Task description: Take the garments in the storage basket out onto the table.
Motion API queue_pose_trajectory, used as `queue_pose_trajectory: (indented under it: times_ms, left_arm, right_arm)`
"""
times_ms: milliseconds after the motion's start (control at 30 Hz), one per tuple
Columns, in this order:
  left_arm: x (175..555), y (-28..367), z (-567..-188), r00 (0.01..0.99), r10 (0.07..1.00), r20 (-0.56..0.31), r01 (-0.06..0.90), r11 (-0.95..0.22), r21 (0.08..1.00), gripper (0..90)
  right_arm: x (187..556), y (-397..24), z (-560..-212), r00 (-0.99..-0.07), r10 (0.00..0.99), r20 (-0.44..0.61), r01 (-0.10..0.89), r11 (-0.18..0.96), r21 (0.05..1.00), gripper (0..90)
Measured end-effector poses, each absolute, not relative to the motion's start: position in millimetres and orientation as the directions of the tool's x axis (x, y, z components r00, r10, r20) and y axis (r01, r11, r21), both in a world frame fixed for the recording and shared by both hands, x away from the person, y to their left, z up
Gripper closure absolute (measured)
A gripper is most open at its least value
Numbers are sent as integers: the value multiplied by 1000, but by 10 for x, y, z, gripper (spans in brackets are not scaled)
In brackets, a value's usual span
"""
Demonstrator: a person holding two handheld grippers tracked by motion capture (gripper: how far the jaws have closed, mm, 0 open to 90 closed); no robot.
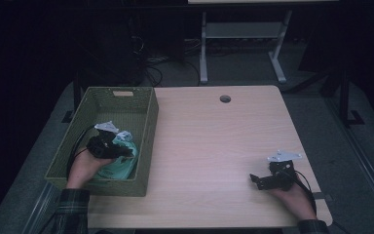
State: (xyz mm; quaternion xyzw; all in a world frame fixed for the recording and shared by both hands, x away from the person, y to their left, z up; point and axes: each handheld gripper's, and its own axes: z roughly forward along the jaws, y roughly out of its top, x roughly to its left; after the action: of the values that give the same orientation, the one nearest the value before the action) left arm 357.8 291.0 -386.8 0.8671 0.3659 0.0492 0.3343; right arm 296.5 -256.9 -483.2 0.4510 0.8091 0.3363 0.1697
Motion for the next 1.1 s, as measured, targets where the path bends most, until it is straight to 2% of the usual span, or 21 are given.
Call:
queue_pose_trajectory:
  times_ms: [300, 467, 1100]
  left_arm:
    - [3545, 3008, -3720, 720, 677, -152, 569, -451, 687, 837]
    - [3516, 3073, -3606, 705, 690, -163, 546, -382, 746, 837]
    - [3513, 3067, -3192, 696, 709, -117, 480, -337, 810, 840]
  right_arm:
    - [2966, -2571, -4832, -537, 843, 27, 615, 369, 697, 0]
    - [2966, -2572, -4832, -538, 843, 27, 614, 370, 697, 0]
    - [2966, -2572, -4832, -538, 843, 26, 614, 370, 697, 0]
